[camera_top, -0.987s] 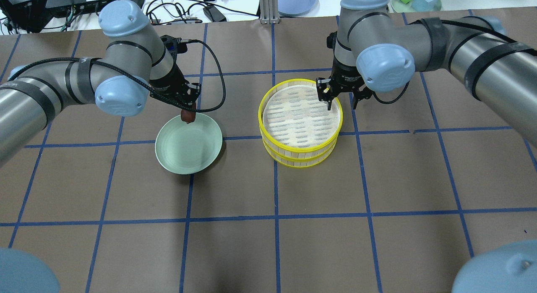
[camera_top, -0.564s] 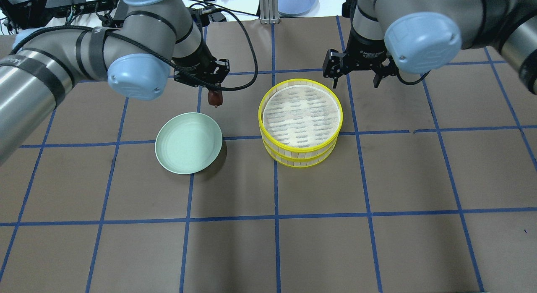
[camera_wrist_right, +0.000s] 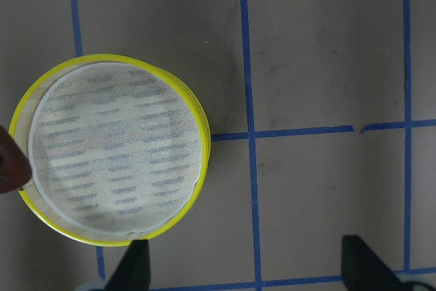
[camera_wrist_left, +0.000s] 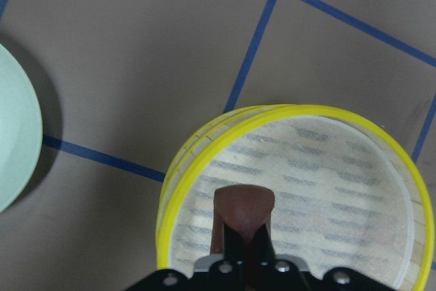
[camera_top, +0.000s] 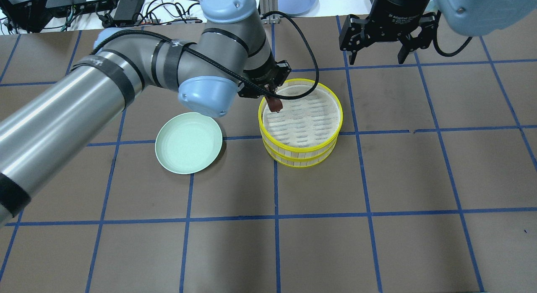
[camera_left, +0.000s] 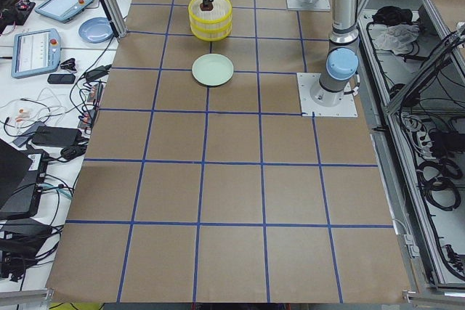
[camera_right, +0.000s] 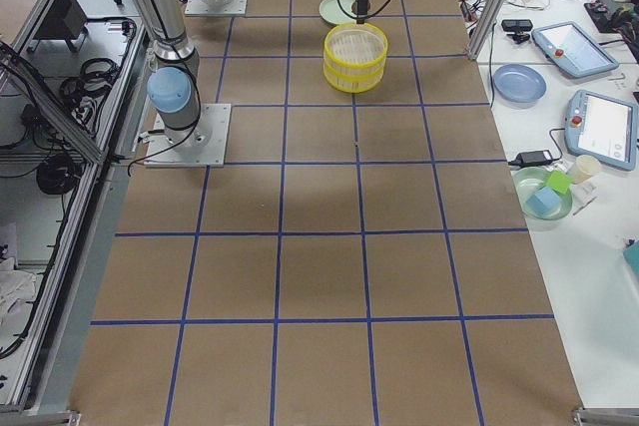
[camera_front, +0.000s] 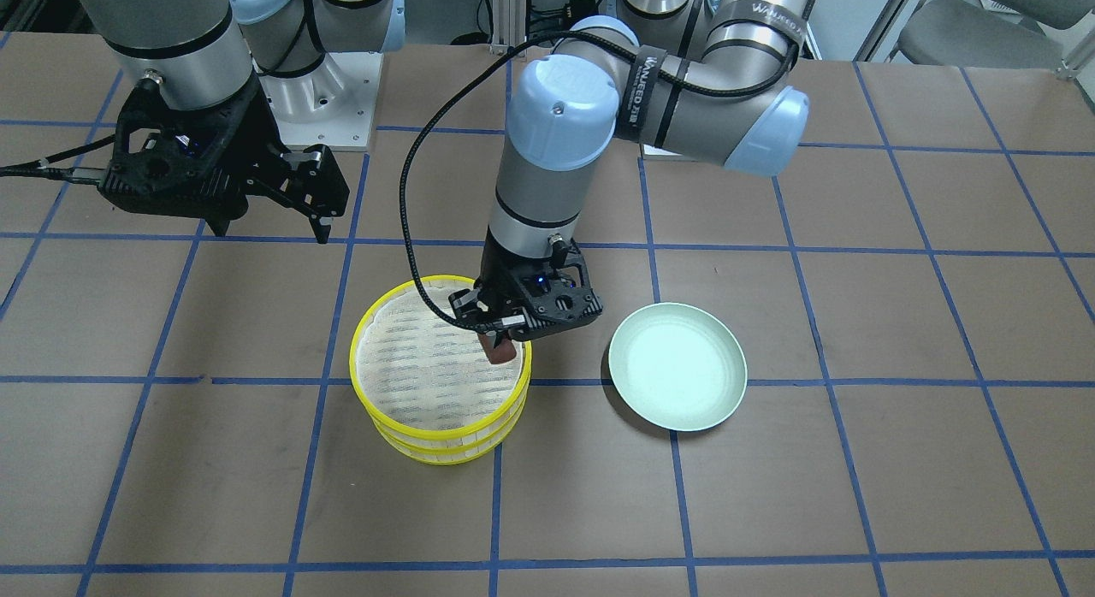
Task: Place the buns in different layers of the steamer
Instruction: 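Lower the brown bun into the top steamer tier and open the left gripper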
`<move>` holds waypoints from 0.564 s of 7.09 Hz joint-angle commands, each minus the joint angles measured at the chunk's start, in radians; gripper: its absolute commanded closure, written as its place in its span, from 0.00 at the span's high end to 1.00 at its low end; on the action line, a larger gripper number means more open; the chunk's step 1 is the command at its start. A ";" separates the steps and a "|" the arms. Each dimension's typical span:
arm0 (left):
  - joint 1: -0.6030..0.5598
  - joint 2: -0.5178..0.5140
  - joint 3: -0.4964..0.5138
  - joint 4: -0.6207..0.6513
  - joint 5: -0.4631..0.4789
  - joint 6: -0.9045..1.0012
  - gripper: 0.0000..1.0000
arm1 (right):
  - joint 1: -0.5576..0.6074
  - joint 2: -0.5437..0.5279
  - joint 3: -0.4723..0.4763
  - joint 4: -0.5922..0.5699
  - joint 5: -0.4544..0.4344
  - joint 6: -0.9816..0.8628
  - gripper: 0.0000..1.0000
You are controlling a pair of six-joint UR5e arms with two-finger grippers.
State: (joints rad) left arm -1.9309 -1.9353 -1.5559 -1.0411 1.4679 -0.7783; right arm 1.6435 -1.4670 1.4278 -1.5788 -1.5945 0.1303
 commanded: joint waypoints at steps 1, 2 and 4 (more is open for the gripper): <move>-0.033 -0.045 -0.010 0.024 -0.021 -0.027 0.48 | -0.001 -0.004 0.005 0.014 -0.001 -0.003 1.00; -0.033 -0.047 -0.012 0.050 -0.015 0.028 0.69 | -0.001 -0.004 0.006 0.014 -0.001 -0.009 1.00; -0.033 -0.050 -0.012 0.078 -0.014 0.056 0.98 | -0.001 -0.004 0.006 0.016 -0.001 -0.009 1.00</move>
State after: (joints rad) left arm -1.9624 -1.9824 -1.5672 -0.9759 1.4541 -0.7382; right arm 1.6429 -1.4710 1.4337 -1.5644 -1.5954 0.1220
